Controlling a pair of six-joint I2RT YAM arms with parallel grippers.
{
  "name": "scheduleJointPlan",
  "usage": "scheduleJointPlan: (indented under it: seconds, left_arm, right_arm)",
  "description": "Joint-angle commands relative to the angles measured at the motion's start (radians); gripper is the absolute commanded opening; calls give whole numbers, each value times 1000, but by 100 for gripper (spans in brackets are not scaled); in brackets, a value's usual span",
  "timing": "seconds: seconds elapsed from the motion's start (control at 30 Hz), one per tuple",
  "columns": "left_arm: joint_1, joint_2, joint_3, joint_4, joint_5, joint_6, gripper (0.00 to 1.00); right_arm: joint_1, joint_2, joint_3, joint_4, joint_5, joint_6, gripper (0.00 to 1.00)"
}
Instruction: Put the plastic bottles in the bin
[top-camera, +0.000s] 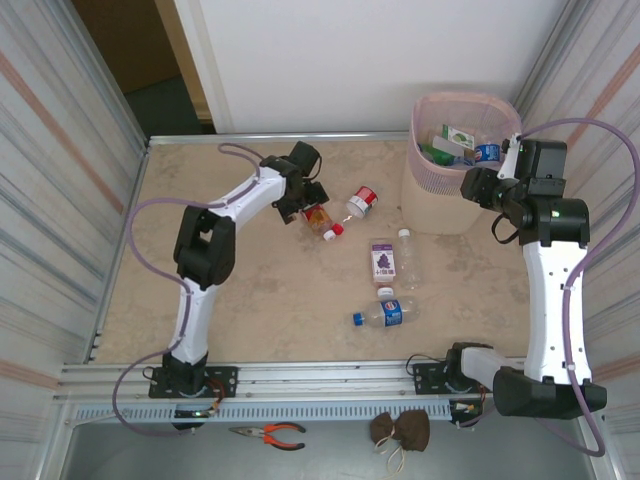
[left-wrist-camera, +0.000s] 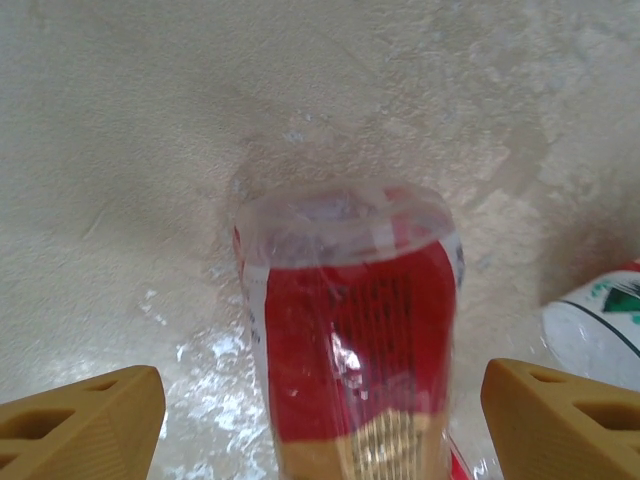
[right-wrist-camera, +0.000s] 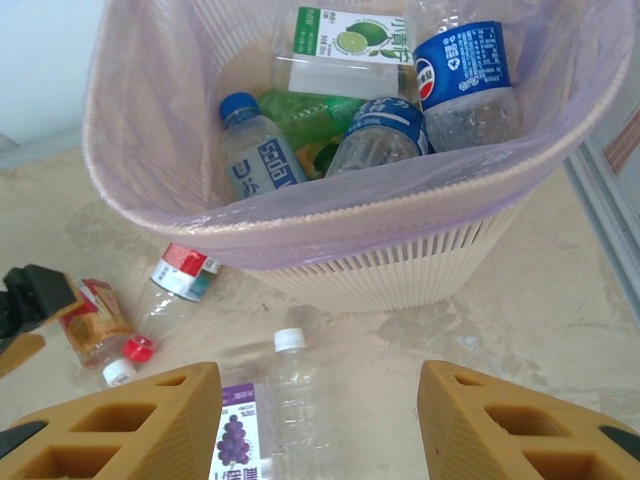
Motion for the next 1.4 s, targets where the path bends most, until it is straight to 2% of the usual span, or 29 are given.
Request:
scheduleJointPlan:
  seconds: [0.0,0.33,0.7,0.9,1.13,1.37]
  left_arm:
    - [0,44,69,-40,0,-37,83]
    - [-2,163,182,-102,14,-61,78]
    - [-1,122,135,-87,-22,-59,63]
    - [-1,41,62,-57,-36,-49,62]
    - [-1,-117,-85,34,-31,-8,60]
    - [-1,-383,-298,272,28,110,57]
  right_arm:
    - [-2,-13,-4,26,-11,14,54]
    - [-19,-28,-22,16,9,-21,54]
    - [-31,-46,-27,21,-3,-35,53]
    - [-29,-84,-44,28,-14,-28,53]
    - [-24,-143,-88,98,-139,13,53]
    - [69,-231,-175,218,-223,67,52]
